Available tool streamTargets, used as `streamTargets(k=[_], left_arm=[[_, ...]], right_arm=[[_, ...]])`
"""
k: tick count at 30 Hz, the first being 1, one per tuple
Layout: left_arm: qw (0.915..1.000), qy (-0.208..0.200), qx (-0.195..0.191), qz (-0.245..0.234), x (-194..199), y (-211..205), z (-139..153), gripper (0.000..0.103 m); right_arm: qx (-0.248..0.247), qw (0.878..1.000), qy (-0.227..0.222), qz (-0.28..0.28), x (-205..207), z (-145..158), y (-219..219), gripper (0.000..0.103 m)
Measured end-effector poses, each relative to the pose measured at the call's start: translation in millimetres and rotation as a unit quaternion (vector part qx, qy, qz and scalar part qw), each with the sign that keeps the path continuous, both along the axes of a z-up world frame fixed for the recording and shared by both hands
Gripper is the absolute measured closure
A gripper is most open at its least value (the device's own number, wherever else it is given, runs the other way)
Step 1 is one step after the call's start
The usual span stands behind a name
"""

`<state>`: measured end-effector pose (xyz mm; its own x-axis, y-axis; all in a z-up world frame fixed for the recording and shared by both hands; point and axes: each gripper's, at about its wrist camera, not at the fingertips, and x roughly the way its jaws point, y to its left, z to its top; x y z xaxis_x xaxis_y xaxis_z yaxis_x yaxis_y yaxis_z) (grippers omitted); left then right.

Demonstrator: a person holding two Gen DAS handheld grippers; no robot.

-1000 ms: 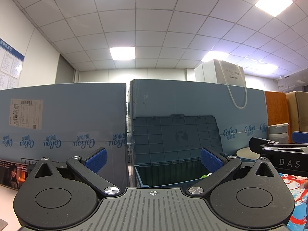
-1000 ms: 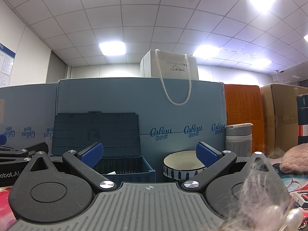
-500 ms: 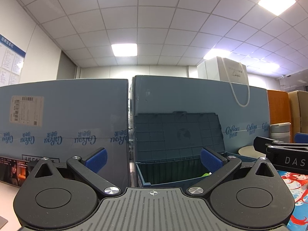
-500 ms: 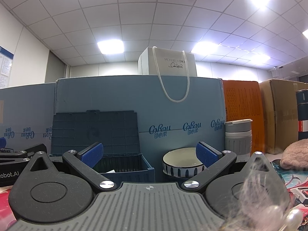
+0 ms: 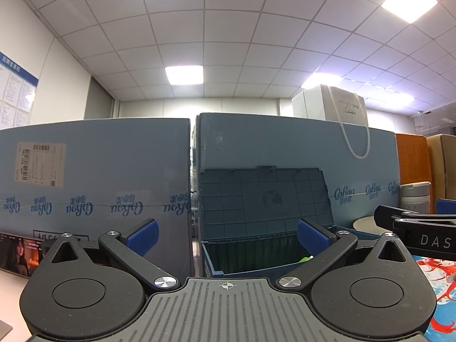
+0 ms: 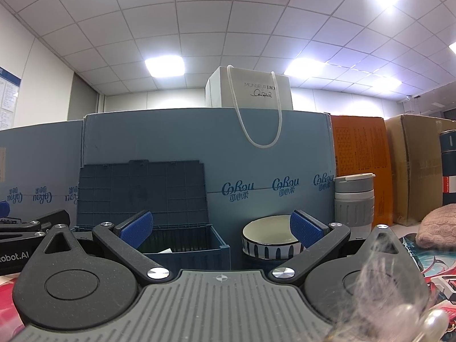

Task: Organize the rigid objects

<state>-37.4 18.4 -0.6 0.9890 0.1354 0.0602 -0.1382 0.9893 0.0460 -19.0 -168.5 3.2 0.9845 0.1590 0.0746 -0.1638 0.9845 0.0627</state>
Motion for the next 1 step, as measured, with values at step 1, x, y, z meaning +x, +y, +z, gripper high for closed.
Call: streamTargets(k=[1], left_arm=[[1.0,0.0,0.0,0.0,-0.1,0.0,-0.1,0.0]], right_arm=[[0.0,1.0,0.0,0.0,0.6,0.0,-0.1,0.0]])
